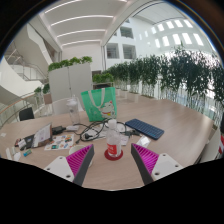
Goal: Pour water
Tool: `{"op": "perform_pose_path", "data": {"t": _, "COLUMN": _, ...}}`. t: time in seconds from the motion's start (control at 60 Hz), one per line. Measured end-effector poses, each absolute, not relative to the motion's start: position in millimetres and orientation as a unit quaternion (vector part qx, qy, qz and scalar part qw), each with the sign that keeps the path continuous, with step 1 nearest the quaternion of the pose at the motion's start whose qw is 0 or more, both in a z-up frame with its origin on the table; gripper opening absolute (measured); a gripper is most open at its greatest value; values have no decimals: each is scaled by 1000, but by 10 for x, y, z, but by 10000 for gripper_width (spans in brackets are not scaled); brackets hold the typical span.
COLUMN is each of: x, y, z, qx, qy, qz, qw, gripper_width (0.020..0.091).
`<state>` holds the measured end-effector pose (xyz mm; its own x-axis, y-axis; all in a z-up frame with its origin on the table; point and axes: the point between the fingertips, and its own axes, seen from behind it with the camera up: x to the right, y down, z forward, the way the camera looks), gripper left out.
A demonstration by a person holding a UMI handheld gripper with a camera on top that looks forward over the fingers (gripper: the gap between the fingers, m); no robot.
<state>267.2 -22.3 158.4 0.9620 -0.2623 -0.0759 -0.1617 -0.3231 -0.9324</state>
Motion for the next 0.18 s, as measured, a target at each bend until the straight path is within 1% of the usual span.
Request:
{"op": "perform_pose_path", "data": {"t": 0.083, "x": 2393, "y": -469, "z": 1846, "qx": -813, "qy": 124, "qz": -50, "qw": 567, "gripper_width": 831}}
{"op": "perform_pose_path", "data": {"t": 0.1, "x": 2500, "y": -626, "z": 1843, "qx": -813, "qy": 121, "qz": -47, "qw": 568, "gripper_width": 833}}
{"op": "perform_pose_path", "data": {"t": 0.117, "x": 2317, "y": -597, "z": 1929, "qx": -814, "qy": 123, "qz": -50, "qw": 566, "gripper_width": 833}}
{"op": "perform_pose_path", "data": {"t": 0.183, "x": 2071, "y": -797, "z": 2119, "qx": -814, "qy": 121, "qz": -57, "qw": 565, "gripper_width": 834}}
